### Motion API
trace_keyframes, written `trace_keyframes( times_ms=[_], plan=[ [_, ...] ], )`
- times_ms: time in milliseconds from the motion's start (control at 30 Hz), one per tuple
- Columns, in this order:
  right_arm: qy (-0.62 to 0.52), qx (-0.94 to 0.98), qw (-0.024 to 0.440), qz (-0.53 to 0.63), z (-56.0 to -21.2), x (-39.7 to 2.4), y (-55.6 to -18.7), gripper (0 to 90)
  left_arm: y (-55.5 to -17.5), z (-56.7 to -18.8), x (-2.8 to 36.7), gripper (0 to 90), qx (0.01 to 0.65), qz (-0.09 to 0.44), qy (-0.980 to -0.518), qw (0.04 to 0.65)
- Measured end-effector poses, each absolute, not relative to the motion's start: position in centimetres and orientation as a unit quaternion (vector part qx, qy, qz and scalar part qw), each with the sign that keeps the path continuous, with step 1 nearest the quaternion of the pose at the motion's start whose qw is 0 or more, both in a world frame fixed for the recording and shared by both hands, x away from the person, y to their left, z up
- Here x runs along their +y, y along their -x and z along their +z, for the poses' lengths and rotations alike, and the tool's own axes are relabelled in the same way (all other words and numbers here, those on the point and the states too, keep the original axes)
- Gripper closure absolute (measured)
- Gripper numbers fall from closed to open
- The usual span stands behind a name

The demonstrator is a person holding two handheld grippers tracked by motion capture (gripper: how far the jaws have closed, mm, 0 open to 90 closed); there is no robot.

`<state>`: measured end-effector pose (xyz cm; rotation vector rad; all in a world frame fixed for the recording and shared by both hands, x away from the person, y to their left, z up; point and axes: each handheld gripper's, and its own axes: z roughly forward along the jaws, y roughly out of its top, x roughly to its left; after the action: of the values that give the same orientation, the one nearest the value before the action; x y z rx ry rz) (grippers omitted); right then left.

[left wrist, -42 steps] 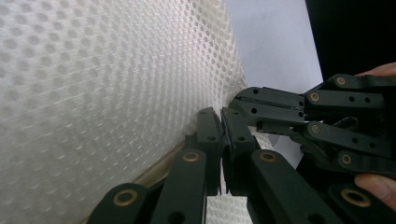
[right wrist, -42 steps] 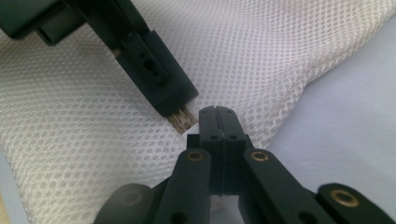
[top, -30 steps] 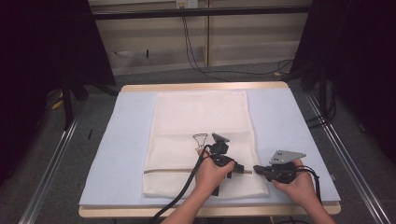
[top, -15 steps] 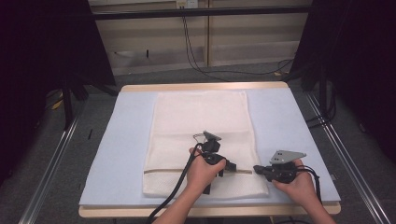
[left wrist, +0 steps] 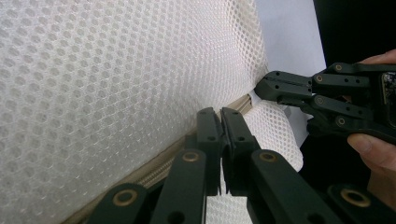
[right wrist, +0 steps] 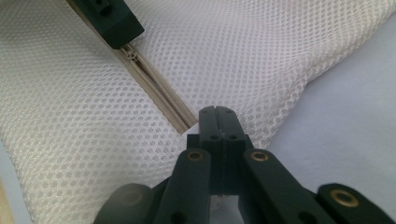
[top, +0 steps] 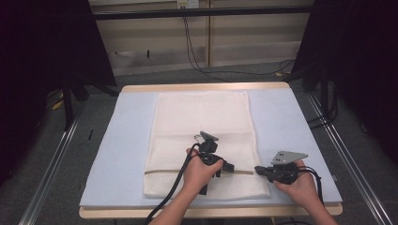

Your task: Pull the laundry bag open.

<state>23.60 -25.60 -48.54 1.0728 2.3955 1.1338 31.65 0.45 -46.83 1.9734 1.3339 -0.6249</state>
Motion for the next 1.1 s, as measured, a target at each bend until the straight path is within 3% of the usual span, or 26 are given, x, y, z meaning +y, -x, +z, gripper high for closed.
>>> trace_keyframes(
  times_ms=[1100],
  plan=[
    [-0.372, 0.829, 0.142, 0.393, -48.6, -25.6, -23.6, 90.0, -32.3, -46.2, 5.9, 87.4, 0.519, -0.238, -0.750, 0.333]
  ],
)
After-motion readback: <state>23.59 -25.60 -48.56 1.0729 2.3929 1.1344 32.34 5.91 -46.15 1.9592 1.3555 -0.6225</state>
